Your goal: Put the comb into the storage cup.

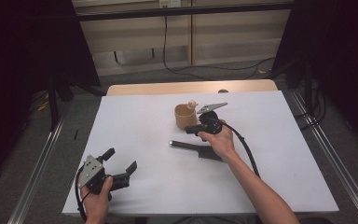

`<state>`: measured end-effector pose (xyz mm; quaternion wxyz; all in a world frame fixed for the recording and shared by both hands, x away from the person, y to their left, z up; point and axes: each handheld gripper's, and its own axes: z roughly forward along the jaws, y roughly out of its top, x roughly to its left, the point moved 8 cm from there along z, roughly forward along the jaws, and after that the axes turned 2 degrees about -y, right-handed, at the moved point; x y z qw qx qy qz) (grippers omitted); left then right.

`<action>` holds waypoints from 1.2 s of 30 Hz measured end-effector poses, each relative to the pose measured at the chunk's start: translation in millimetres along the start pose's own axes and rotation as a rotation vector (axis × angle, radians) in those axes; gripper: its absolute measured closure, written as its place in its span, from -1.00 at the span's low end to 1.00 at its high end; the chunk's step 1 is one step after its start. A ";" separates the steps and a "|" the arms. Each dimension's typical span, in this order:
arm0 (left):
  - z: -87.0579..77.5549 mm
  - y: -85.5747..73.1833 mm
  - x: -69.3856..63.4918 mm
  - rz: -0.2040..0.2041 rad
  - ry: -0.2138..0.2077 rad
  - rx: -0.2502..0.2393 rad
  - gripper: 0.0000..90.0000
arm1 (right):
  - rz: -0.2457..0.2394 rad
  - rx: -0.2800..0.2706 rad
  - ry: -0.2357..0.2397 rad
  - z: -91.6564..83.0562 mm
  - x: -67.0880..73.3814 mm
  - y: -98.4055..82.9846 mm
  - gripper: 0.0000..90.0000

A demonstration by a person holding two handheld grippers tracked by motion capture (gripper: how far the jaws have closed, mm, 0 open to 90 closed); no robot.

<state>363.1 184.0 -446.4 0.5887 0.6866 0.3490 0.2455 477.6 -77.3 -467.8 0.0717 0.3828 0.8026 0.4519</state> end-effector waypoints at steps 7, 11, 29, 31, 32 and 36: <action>-1.1 0.4 0.8 0.003 0.000 0.002 -0.92 | -0.010 0.055 0.004 13.3 4.6 3.1 1.00; -0.6 0.0 0.7 -0.001 -0.002 0.002 -0.92 | -0.013 0.085 0.002 23.9 5.6 0.9 1.00; -1.3 1.4 0.1 -0.007 -0.005 -0.009 -0.92 | -0.033 0.151 -0.011 39.8 9.6 -12.7 1.00; -1.4 1.6 -0.1 -0.006 -0.007 -0.010 -0.92 | -0.040 0.155 -0.008 40.9 11.3 -14.1 1.00; -1.4 1.6 -0.1 -0.006 -0.008 -0.010 -0.92 | -0.047 0.170 -0.009 42.2 12.9 -16.8 1.00; -1.9 1.9 0.8 -0.002 -0.004 -0.010 -0.92 | -0.046 0.174 -0.001 43.7 13.6 -20.9 1.00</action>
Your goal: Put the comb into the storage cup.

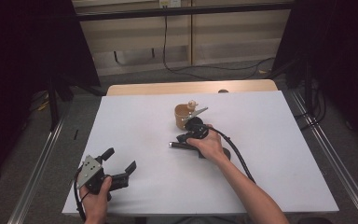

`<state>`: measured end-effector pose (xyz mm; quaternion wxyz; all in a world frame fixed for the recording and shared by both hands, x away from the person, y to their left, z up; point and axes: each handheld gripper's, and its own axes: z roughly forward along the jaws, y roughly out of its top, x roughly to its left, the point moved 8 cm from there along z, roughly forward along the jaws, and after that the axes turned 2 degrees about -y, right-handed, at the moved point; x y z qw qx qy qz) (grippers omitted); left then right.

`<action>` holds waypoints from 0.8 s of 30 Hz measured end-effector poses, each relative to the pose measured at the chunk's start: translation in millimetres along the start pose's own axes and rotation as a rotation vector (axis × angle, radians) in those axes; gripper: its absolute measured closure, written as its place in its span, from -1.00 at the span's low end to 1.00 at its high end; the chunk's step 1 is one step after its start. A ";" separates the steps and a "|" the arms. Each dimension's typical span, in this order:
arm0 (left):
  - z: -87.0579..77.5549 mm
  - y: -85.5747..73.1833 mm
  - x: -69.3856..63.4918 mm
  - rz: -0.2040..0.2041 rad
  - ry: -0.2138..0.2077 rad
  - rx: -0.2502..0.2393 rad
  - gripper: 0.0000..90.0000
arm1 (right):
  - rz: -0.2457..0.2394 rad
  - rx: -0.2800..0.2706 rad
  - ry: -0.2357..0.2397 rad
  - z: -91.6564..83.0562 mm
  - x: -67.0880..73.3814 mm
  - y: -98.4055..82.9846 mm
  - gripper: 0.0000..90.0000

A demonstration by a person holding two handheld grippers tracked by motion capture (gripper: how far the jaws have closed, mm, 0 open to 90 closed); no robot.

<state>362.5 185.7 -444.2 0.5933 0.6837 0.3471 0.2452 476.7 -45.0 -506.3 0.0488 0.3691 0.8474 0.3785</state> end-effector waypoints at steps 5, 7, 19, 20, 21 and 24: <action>-0.5 -0.4 0.9 -0.002 0.007 0.002 -0.92 | 0.004 -0.006 0.009 -1.6 0.6 -0.8 1.00; -0.4 -0.3 1.0 0.001 0.008 0.002 -0.92 | 0.002 -0.008 0.012 -2.3 1.3 -0.5 1.00; 0.2 -0.8 0.2 -0.004 0.007 0.004 -0.92 | -0.024 -0.013 0.039 -2.8 5.5 -0.3 1.00; 0.0 -0.9 0.5 0.000 0.007 0.007 -0.92 | -0.029 -0.013 0.043 -2.6 6.2 -0.3 1.00; 0.1 -0.9 0.6 0.000 0.007 0.007 -0.92 | -0.031 -0.010 0.044 -2.7 6.9 -0.5 1.00; 0.4 -1.2 0.3 0.002 0.005 0.009 -0.92 | -0.037 0.001 0.038 -1.4 6.8 -1.6 1.00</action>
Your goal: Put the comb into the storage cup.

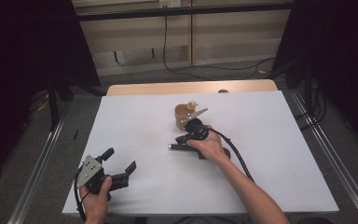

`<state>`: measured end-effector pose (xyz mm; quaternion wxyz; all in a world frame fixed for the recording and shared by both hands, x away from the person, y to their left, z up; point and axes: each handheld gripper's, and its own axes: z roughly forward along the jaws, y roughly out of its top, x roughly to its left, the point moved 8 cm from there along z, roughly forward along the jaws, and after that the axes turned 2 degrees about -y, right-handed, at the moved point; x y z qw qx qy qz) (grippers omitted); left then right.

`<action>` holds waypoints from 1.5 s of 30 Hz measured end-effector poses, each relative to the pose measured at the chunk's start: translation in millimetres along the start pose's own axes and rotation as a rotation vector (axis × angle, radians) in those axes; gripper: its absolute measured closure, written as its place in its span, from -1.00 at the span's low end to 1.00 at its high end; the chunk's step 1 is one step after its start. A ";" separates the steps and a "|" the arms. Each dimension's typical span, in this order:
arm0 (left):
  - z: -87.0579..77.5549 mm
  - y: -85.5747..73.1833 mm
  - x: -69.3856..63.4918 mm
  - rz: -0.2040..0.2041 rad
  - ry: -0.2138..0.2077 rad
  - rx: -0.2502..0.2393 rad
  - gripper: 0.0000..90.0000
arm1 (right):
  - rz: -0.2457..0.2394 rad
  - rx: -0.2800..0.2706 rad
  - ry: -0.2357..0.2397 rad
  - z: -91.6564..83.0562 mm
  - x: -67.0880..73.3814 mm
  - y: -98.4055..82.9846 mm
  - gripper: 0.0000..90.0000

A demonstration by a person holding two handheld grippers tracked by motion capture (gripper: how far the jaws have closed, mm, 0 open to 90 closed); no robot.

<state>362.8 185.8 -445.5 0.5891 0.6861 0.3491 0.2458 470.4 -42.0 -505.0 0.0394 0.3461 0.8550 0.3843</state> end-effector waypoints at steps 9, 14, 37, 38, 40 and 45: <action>0.0 0.0 0.3 -0.001 0.001 -0.001 -0.92 | -0.011 0.023 0.001 4.4 0.3 -5.3 1.00; -0.4 0.0 0.3 -0.002 0.002 -0.001 -0.92 | -0.028 0.033 0.014 4.4 6.4 -6.5 1.00; 0.4 -0.5 -0.2 0.001 -0.004 0.003 -0.92 | -0.056 0.069 0.047 -2.0 17.2 -14.8 1.00; 0.5 -0.5 -0.2 0.001 -0.004 0.003 -0.92 | -0.062 0.071 0.045 -2.2 17.8 -15.0 1.00; 0.5 -0.5 -0.3 0.001 -0.005 0.003 -0.92 | -0.062 0.075 0.049 -2.3 18.2 -15.2 1.00; 0.7 -0.5 -0.2 -0.002 -0.004 0.002 -0.92 | -0.052 0.078 0.057 -3.1 19.1 -16.0 1.00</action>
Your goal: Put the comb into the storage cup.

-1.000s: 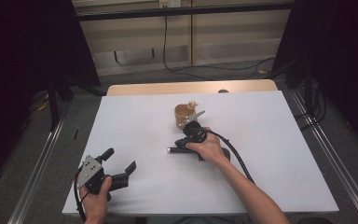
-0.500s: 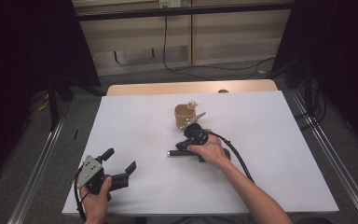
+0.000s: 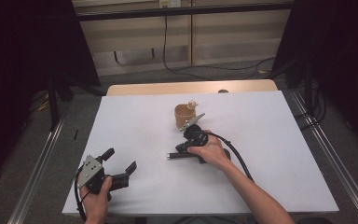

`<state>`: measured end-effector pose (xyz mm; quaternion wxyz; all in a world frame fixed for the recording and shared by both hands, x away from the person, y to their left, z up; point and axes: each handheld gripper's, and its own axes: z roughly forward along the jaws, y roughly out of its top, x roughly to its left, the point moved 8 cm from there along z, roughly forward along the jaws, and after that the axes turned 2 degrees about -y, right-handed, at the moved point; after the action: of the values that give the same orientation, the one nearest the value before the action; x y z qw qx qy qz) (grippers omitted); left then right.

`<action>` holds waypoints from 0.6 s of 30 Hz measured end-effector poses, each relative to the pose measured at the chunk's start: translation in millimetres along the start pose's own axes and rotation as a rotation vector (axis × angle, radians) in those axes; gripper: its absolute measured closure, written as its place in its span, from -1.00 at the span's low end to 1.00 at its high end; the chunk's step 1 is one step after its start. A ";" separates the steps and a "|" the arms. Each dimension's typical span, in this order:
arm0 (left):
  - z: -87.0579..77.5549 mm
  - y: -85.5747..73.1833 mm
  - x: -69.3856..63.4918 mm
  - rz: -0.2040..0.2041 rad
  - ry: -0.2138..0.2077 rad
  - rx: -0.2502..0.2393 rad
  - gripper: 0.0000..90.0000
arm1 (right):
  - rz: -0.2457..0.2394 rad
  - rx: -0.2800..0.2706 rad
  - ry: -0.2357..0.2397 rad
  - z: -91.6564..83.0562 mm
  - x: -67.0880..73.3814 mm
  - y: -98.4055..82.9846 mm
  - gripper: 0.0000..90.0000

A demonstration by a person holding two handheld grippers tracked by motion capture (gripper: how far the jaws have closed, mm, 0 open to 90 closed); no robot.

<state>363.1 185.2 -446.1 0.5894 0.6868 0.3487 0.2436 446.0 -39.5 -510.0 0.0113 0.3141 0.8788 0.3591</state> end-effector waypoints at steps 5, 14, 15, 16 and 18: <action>-0.3 0.0 -0.2 0.004 -0.002 0.002 -0.92 | -0.001 -0.031 -0.012 0.3 -3.6 2.5 0.87; -0.6 0.0 -0.2 0.006 -0.005 0.003 -0.92 | 0.004 -0.098 -0.037 -10.7 -11.7 7.4 0.51; -0.2 -0.1 -0.4 0.003 -0.005 0.002 -0.92 | 0.002 -0.116 -0.041 -12.4 -12.3 7.8 0.39; 0.1 -0.3 -0.6 0.002 -0.004 0.003 -0.92 | 0.004 -0.129 -0.049 -13.4 -13.2 7.7 0.25; 0.9 -0.5 -1.4 0.001 -0.005 0.004 -0.92 | 0.010 -0.124 -0.053 -14.7 -14.4 5.5 -0.01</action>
<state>362.7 183.6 -446.6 0.5889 0.6887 0.3472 0.2415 457.0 -53.6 -498.6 0.0523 0.3268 0.8527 0.4043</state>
